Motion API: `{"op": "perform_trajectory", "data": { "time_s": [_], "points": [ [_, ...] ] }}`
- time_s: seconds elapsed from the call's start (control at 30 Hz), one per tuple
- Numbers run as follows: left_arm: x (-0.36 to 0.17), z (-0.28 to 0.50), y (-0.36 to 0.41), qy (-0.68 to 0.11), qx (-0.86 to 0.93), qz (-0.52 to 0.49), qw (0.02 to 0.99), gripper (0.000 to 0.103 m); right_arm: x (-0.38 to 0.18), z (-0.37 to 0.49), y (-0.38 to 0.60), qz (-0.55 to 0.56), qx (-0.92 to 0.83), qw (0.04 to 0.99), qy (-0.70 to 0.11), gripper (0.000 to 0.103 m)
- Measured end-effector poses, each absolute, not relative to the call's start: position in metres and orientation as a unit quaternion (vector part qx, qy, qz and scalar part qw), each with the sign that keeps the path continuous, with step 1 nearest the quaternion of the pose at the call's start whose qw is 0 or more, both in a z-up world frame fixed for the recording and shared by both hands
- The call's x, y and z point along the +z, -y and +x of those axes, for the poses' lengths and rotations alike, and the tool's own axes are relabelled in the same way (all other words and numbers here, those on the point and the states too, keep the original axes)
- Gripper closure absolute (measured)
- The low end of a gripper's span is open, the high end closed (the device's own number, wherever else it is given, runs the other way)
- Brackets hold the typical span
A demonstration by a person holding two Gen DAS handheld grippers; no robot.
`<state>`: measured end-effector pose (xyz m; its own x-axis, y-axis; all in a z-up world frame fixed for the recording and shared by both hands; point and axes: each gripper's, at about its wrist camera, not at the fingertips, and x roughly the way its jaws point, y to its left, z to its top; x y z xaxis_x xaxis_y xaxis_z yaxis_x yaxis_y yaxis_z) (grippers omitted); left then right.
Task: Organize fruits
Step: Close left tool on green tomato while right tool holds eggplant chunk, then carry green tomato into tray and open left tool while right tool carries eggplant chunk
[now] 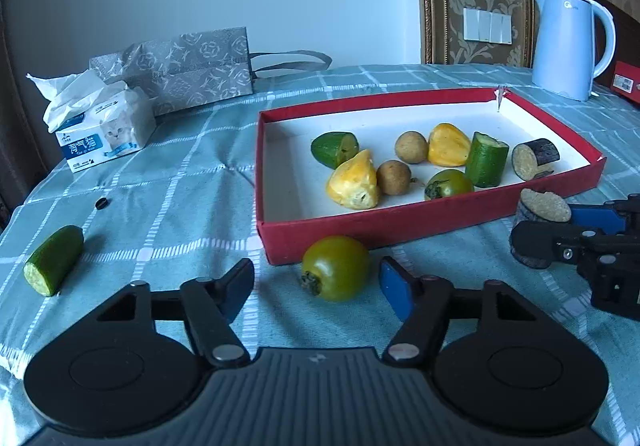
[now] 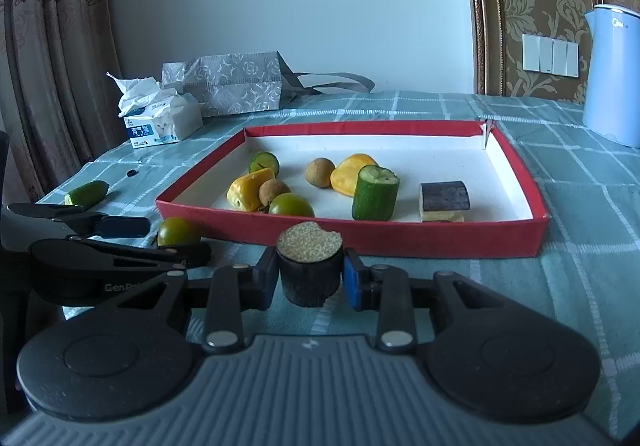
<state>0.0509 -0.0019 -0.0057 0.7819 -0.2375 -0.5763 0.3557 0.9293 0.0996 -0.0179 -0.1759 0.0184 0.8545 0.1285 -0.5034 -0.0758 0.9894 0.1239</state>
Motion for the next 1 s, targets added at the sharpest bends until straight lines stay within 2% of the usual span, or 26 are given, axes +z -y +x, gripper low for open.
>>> {"op": "perform_trajectory", "data": {
  "time_s": [0.03,0.07,0.1,0.17,0.43,0.7,1.0],
  "points": [
    [-0.006,0.050,0.003,-0.290,-0.161,0.102,0.938,0.043,0.018,-0.018,0.175,0.049,0.053,0.962,-0.264,0.071],
    [-0.006,0.049,0.004,-0.289,-0.163,0.103,0.938,0.049,0.018,-0.019,0.175,0.048,0.053,0.962,-0.264,0.071],
    [-0.005,0.049,0.005,-0.288,-0.165,0.104,0.938,0.061,0.018,-0.019,0.175,0.047,0.053,0.962,-0.264,0.071],
    [-0.005,0.047,0.008,-0.286,-0.170,0.109,0.937,0.068,0.018,-0.019,0.175,0.047,0.052,0.962,-0.264,0.071],
    [-0.001,0.036,0.016,-0.270,-0.168,0.124,0.940,0.069,0.018,-0.019,0.176,0.048,0.048,0.963,-0.262,0.071],
    [0.034,0.020,0.027,-0.227,-0.192,0.124,0.947,0.069,0.020,-0.022,0.178,0.051,0.047,0.965,-0.253,0.071],
    [0.043,0.078,0.057,-0.237,-0.151,0.132,0.951,0.069,0.022,-0.025,0.183,0.058,0.040,0.967,-0.246,0.071]
  ]
}}
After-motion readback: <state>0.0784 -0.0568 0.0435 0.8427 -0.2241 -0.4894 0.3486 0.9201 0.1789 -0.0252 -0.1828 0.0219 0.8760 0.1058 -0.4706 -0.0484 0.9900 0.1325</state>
